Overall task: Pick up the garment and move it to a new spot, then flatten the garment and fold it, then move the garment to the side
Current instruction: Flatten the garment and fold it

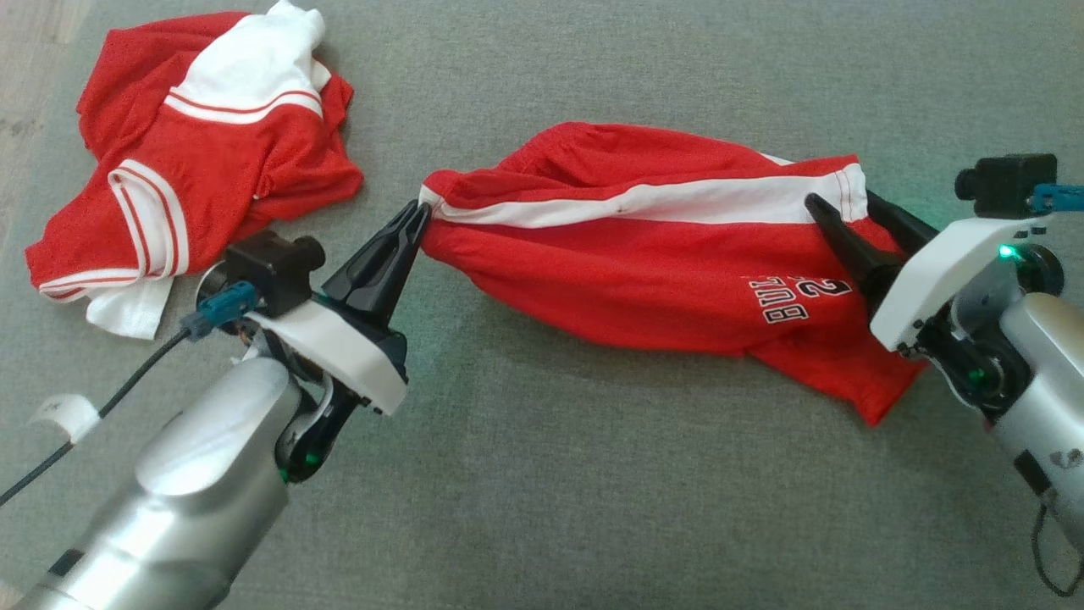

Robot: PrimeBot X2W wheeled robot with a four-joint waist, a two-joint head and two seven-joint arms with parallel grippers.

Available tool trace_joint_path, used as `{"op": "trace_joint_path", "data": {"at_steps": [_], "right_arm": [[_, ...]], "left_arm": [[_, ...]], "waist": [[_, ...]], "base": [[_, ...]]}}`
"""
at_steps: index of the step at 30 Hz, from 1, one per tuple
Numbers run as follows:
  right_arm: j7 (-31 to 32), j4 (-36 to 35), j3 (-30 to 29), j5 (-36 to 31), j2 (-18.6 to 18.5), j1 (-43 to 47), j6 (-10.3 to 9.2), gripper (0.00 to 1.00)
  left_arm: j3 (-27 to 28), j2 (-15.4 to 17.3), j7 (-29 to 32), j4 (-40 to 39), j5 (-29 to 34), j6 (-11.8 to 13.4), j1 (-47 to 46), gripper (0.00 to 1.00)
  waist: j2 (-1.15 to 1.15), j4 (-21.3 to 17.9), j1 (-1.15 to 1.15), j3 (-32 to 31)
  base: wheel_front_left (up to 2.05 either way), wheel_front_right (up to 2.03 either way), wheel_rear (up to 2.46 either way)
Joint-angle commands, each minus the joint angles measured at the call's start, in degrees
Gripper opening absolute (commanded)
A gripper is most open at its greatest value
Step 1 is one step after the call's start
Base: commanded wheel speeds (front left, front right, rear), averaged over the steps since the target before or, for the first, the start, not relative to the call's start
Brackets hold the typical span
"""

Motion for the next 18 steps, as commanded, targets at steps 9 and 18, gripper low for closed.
{"op": "trace_joint_path", "data": {"at_steps": [9,18], "right_arm": [[1.1,1.0,4.5,4.8,-2.6,-3.7,0.37,0.0],[-9.3,1.1,4.8,6.0,-5.0,-12.0,0.37,0.0]], "left_arm": [[0.4,0.8,-1.8,0.6,-1.6,-0.3,-4.7,0.0],[0.5,1.5,-4.2,0.2,-2.4,-0.3,-11.3,0.0]], "waist": [[0.0,0.4,0.0,0.3],[0.0,-2.7,0.0,2.8]], "base": [[0.0,0.0,0.0],[0.0,0.0,0.0]]}}
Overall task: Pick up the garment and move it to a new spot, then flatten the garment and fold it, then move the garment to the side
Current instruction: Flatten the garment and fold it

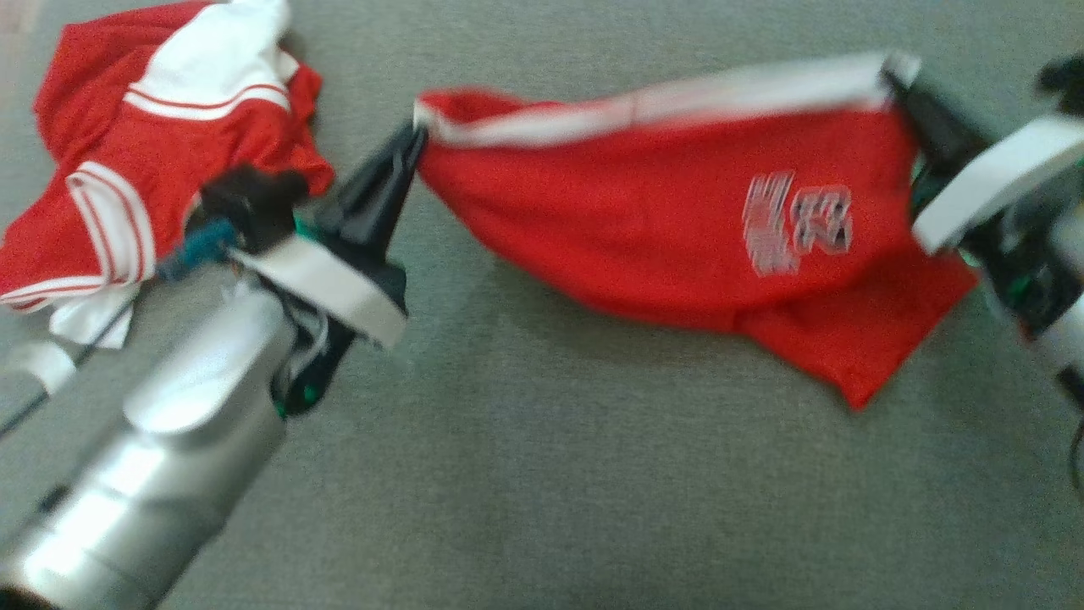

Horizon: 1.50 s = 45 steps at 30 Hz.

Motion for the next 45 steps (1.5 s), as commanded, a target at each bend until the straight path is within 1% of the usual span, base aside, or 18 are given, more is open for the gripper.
{"op": "trace_joint_path", "data": {"at_steps": [1,4,7,12,14,17,20,23,27,28,31,33,39,42,45], "right_arm": [[-2.4,-1.0,-1.1,-0.6,-2.2,-3.1,0.37,0.0],[-6.9,-1.1,-2.3,-2.1,-4.6,-8.8,0.37,0.0],[-10.1,-0.4,-4.6,-3.8,-7.1,-14.8,0.37,0.0],[-11.8,-1.1,-10.5,-8.0,-9.9,-22.6,0.37,0.0],[-11.8,-3.1,-14.4,-9.9,-10.8,-24.0,0.37,0.0],[-11.9,-7.0,-18.8,-11.7,-11.6,-21.7,0.37,0.0],[-11.9,-10.8,-20.8,-11.6,-12.6,-14.7,0.37,0.0],[-11.9,-14.3,-23.5,-10.8,-13.6,-5.0,0.37,0.0],[-11.9,-19.1,-29.0,-9.6,-12.9,11.1,0.37,0.0],[-11.9,-19.1,-29.0,-9.6,-12.9,11.1,0.37,0.0],[-11.9,-23.4,-33.3,-10.0,-10.9,24.1,0.37,0.0],[-11.9,-26.4,-36.7,-10.7,-9.1,32.7,0.37,0.0],[-11.6,-37.4,-46.2,-12.8,-2.6,57.3,0.37,0.0],[-10.1,-44.1,-50.4,-14.4,1.0,64.9,0.37,0.0],[-7.1,-49.0,-53.6,-15.9,2.9,67.0,0.37,0.0]], "left_arm": [[2.6,2.0,-0.9,-1.9,-0.1,-0.3,-5.6,0.0],[3.2,1.1,-1.4,-1.8,0.0,-0.3,-11.8,0.0],[4.6,-0.9,-2.4,-0.6,0.9,-0.3,-19.3,0.0],[8.9,-4.8,-3.4,0.7,3.9,-0.3,-29.3,0.0],[11.6,-5.7,-3.4,-1.2,6.2,-0.3,-30.9,0.0],[15.2,-6.4,-3.4,-4.5,9.0,-0.3,-28.1,0.0],[16.3,-5.9,-3.5,-8.1,11.5,-0.3,-21.5,0.0],[17.3,-5.2,-3.5,-11.8,13.4,-0.3,-12.4,0.0],[17.2,-5.2,-3.5,-15.1,17.0,-0.3,1.4,0.0],[17.2,-5.2,-3.5,-15.1,17.0,-0.3,1.4,0.0],[18.0,-5.7,-3.5,-17.3,19.0,-0.3,11.9,0.0],[19.6,-6.2,-3.5,-18.7,20.5,-0.3,18.8,0.0],[24.0,-7.5,-3.5,-23.2,24.7,-0.3,36.1,0.0],[25.6,-7.8,-3.5,-25.8,25.6,-0.3,42.2,0.0],[25.4,-7.8,-3.5,-28.0,26.3,-0.3,44.4,0.0]], "waist": [[0.0,-1.7,0.0,1.2],[0.0,-4.0,0.0,2.5],[0.0,-6.5,0.0,3.4],[0.0,-10.5,0.0,3.8],[0.0,-11.6,0.0,3.8],[0.0,-12.6,0.0,3.5],[0.0,-12.9,0.0,3.0],[0.0,-12.4,0.0,2.2],[0.0,-11.2,0.0,0.5],[0.0,-11.2,0.0,0.5],[0.0,-11.0,0.0,-1.3],[0.0,-10.9,0.0,-2.3],[0.0,-11.4,0.0,-4.0],[0.0,-11.7,0.0,-4.2],[0.0,-11.5,0.0,-4.1]], "base": [[0.0,0.0,0.0],[0.0,0.0,0.0],[0.0,0.0,0.0],[0.0,0.0,0.0],[0.0,0.0,0.0],[0.0,0.0,0.0],[0.0,0.0,0.0],[0.0,0.0,0.0],[0.0,0.0,0.0],[0.0,0.0,0.0],[0.0,0.0,0.0],[0.0,0.0,0.0],[0.0,0.0,0.0],[0.0,0.0,0.0],[0.0,0.0,0.0]]}}
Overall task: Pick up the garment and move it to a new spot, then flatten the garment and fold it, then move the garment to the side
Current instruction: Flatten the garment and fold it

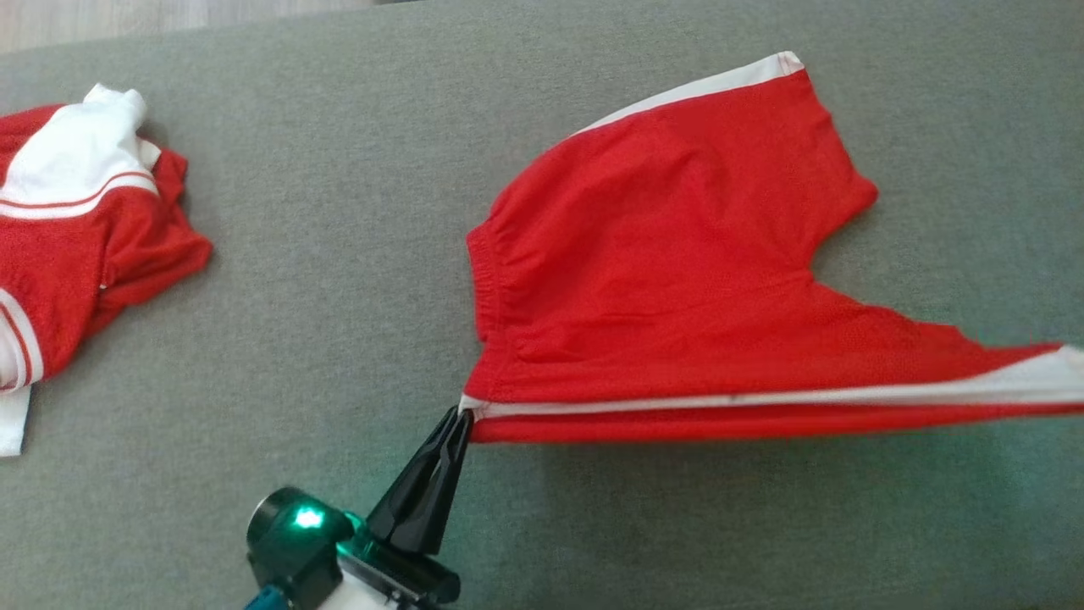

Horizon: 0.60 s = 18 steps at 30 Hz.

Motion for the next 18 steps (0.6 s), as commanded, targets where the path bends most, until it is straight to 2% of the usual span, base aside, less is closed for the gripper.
{"op": "trace_joint_path", "data": {"at_steps": [1,4,9,13,18], "right_arm": [[1.4,-2.7,-3.1,-1.1,-2.0,-2.4,0.35,0.0],[5.6,-2.7,-4.9,-3.0,-0.9,-6.7,0.35,0.0],[13.0,3.2,-4.9,-6.5,-2.2,-18.0,0.35,0.0],[16.0,9.0,-1.6,-7.7,-3.8,-28.3,0.35,0.0],[18.3,17.2,5.2,-7.8,-6.1,-40.7,0.35,0.0]], "left_arm": [[2.7,0.8,-0.3,-2.4,-0.1,0.2,-2.2,0.0],[1.0,0.4,-0.3,-1.9,-1.0,0.2,-5.5,0.0],[-1.9,-2.1,0.6,3.5,-3.7,0.2,-15.8,0.0],[-1.9,-4.9,2.9,9.4,-6.2,0.2,-23.9,0.0],[-1.3,-6.4,3.7,15.8,-7.4,0.2,-32.0,0.0]], "waist": [[0.0,0.5,0.02,0.2],[0.0,1.4,0.02,0.6],[0.0,4.2,0.02,3.2],[0.0,5.7,0.02,5.5],[0.0,6.5,0.02,8.4]], "base": [[0.0,0.0,0.0],[0.0,0.0,0.0],[0.0,0.0,0.0],[0.0,0.0,0.0],[0.0,0.0,0.0]]}}
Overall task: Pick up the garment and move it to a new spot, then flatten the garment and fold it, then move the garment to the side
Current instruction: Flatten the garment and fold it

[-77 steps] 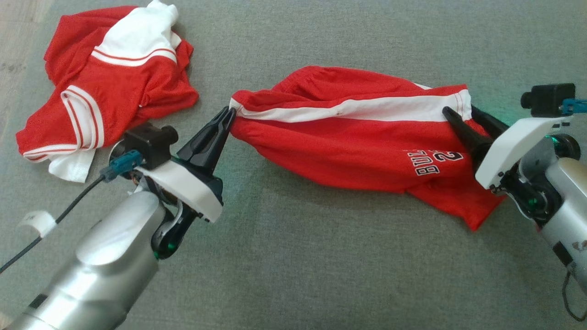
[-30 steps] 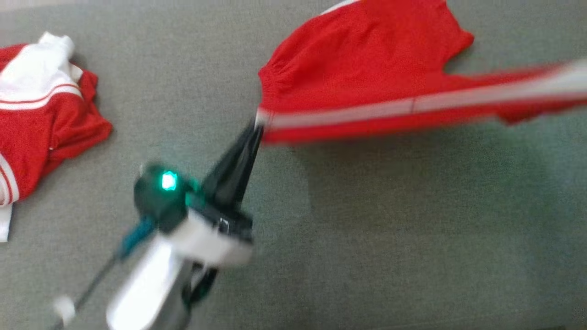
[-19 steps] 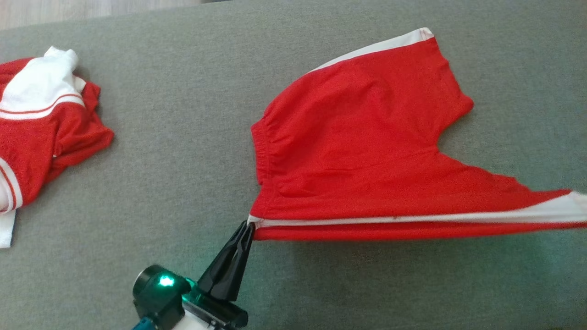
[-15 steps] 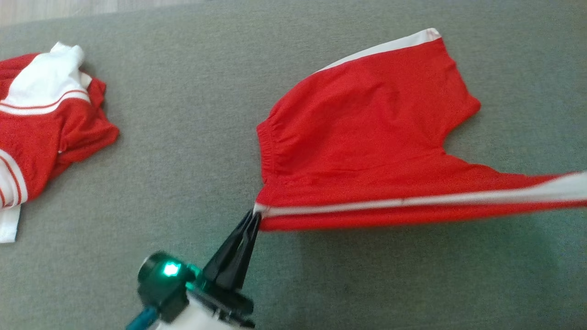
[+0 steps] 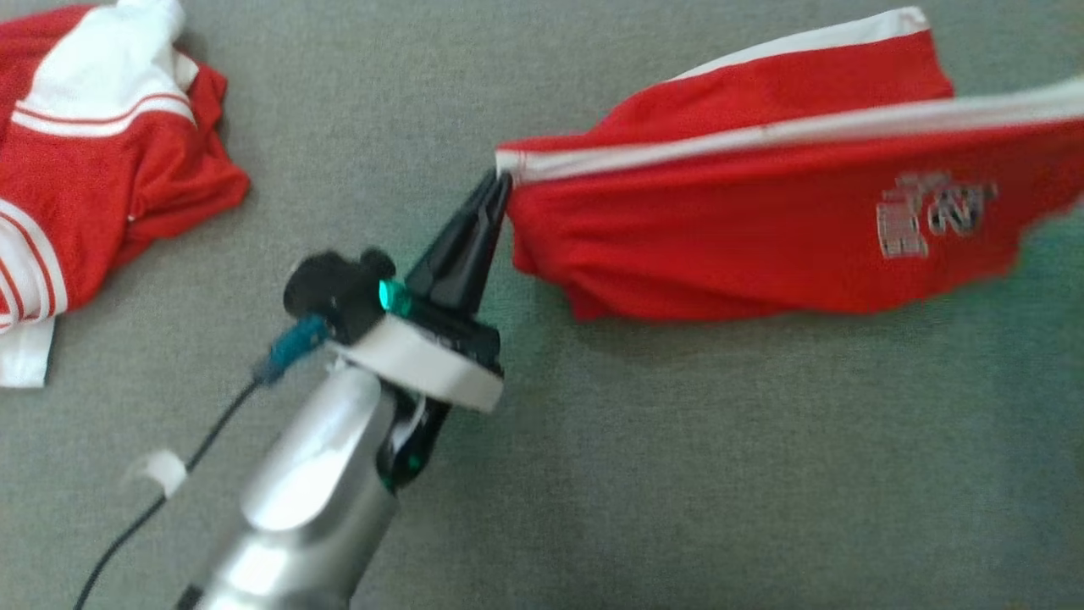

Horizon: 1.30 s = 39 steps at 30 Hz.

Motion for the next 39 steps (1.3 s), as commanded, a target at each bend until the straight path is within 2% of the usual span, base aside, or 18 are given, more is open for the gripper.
{"op": "trace_joint_path", "data": {"at_steps": [1,7,13,14,15,16,17,21,25,28,29,32,36,37,38,39], "right_arm": [[0.4,1.0,2.6,-0.6,-3.0,-3.6,0.36,0.0],[-0.2,9.8,10.9,-1.7,-4.4,-15.0,0.36,0.0],[-2.3,16.9,16.9,-1.6,-4.4,-22.4,0.36,0.0],[-3.1,18.2,17.9,-1.3,-4.2,-23.5,0.36,0.24],[-4.0,19.6,18.6,-1.1,-4.0,-24.6,0.36,0.88],[-4.9,20.8,19.4,-0.9,-3.9,-25.4,0.36,1.0],[-5.9,22.0,19.9,-0.8,-3.8,-26.1,0.36,1.0],[-9.2,25.3,21.4,1.3,-3.1,-26.1,0.36,1.0],[-11.1,27.1,22.6,3.9,-3.0,-23.0,0.36,1.0],[-11.2,28.5,23.4,5.5,-2.3,-19.8,0.36,1.0],[-10.8,29.9,24.0,6.1,-1.7,-17.7,0.36,1.0],[-9.0,33.2,24.7,6.6,-0.5,-15.0,0.36,1.0],[-6.9,38.0,25.2,6.7,1.3,-13.1,0.36,1.0],[-7.1,38.9,24.9,6.7,1.6,-13.0,0.36,0.48],[-7.7,39.7,24.5,6.8,1.9,-12.9,0.36,0.0],[-8.5,40.6,24.0,7.0,2.1,-12.9,0.36,0.0]], "left_arm": [[2.3,0.2,-0.2,0.6,-0.7,0.1,-3.6,0.0],[2.6,-0.9,-1.2,8.1,-1.0,0.1,-10.4,0.0],[0.2,-1.7,-2.3,12.8,-1.9,0.1,-14.5,0.0],[0.0,-1.7,-2.6,13.7,-2.1,0.1,-15.2,0.0],[-0.1,-1.8,-2.9,14.6,-2.2,0.1,-15.7,0.15],[-0.1,-1.9,-3.2,15.4,-2.3,0.1,-16.1,0.71],[0.1,-2.0,-3.4,16.0,-2.4,0.1,-16.4,1.0],[1.1,-2.4,-4.0,16.3,-1.2,0.6,-15.5,1.0],[5.6,-2.5,-4.1,8.2,5.0,5.2,-10.4,1.0],[9.0,-2.6,-4.1,1.0,10.3,8.9,-3.8,1.0],[10.8,-2.8,-4.1,-3.6,13.5,11.1,0.8,1.0],[12.5,-3.1,-4.1,-9.5,17.0,13.3,7.0,1.0],[13.2,-3.4,-4.1,-14.8,19.7,15.1,13.5,1.0],[13.2,-3.4,-4.1,-15.6,20.0,15.4,14.7,1.0],[13.3,-3.5,-4.1,-16.3,20.2,15.6,15.9,1.0],[13.4,-3.5,-4.1,-16.7,20.2,15.8,17.0,1.0]], "waist": [[0.0,0.9,-0.02,2.0],[0.0,2.0,-0.02,4.8],[0.0,2.8,-0.02,6.6],[0.0,2.9,-0.02,6.7],[0.0,3.0,-0.02,6.8],[0.0,3.1,-0.02,6.8],[0.0,3.2,-0.02,6.8],[0.0,3.4,-0.02,5.5],[0.0,3.5,-0.02,3.6],[0.0,3.8,-0.02,2.0],[0.0,4.3,-0.02,1.1],[0.0,5.3,-0.02,-0.3],[0.0,6.9,-0.02,-2.0],[0.0,7.1,-0.02,-2.5],[0.0,7.2,-0.02,-2.9],[0.0,7.3,-0.02,-3.3]], "base": [[0.0,0.0,0.0],[0.0,0.0,0.0],[0.0,0.0,0.0],[0.0,0.0,0.0],[0.0,0.0,0.0],[0.0,0.0,0.0],[0.0,0.0,0.0],[0.0,0.0,0.0],[0.0,0.0,0.0],[0.0,0.0,0.0],[0.0,0.0,0.0],[0.0,0.0,0.0],[0.0,0.0,0.0],[0.0,0.0,0.0],[0.0,0.0,0.0],[0.0,0.0,0.0]]}}
